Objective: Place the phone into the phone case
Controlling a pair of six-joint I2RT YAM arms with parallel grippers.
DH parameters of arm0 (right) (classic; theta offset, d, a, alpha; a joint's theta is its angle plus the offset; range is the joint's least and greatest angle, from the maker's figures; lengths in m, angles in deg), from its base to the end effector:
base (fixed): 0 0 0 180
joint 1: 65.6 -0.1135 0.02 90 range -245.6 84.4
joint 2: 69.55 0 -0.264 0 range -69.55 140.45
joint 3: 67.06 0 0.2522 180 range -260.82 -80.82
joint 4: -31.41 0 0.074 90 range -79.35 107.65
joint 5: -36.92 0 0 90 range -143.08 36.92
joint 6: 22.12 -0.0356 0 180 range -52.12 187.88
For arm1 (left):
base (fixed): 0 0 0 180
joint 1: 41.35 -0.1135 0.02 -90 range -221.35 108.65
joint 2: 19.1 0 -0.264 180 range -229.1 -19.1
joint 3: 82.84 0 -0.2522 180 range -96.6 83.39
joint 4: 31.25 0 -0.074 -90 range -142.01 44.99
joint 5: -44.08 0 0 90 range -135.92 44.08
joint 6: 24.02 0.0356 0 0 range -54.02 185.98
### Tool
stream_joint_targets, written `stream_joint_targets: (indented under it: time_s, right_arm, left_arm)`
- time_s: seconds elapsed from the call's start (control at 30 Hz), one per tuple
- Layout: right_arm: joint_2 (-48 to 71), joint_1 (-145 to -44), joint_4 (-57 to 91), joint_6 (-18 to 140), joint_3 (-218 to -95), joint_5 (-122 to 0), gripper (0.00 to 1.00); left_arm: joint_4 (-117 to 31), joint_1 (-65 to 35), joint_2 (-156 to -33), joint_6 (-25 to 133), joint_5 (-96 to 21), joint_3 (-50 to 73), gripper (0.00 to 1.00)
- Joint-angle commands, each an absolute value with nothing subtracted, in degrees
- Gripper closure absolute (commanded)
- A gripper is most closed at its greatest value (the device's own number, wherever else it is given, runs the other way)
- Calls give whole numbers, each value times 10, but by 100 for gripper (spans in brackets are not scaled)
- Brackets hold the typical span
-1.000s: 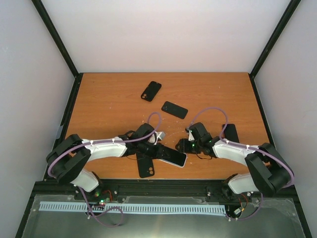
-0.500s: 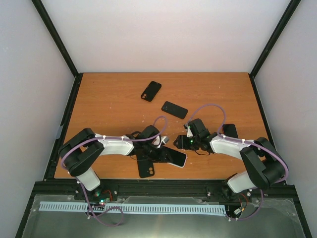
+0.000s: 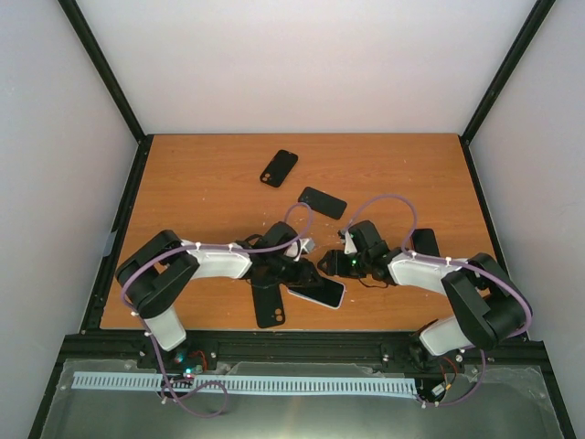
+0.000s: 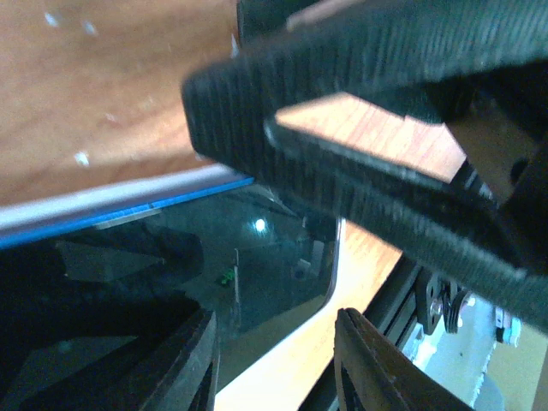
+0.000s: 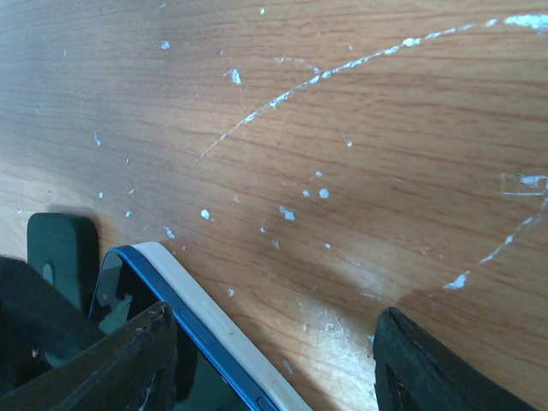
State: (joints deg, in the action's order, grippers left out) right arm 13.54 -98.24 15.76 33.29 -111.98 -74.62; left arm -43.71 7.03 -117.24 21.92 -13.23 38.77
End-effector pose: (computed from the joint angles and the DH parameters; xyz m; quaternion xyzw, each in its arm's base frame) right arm 0.2033 0.1457 0.1333 -0.0421 0.9347 0.3168 0.1557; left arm 0.1948 -0.2482 0.1314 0.1253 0.9038 -0.4086 0.0228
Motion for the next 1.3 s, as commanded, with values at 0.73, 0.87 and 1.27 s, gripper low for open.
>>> stream_joint_targets:
  time_s: [0.73,0.87,1.27]
  right_arm:
    - [144,-980,126,340,-1107,-748,34]
    - [149,-980,125,342,-1115,-747,33]
    - [153,-980,150,328,-1099,-782,33]
  left_arm:
    - [-547,102,-1088,224,-142,437,51]
    - [-547,107,-1112,226,-138,431,49]
    - [-517,90,-1173,237,-223,394,60]
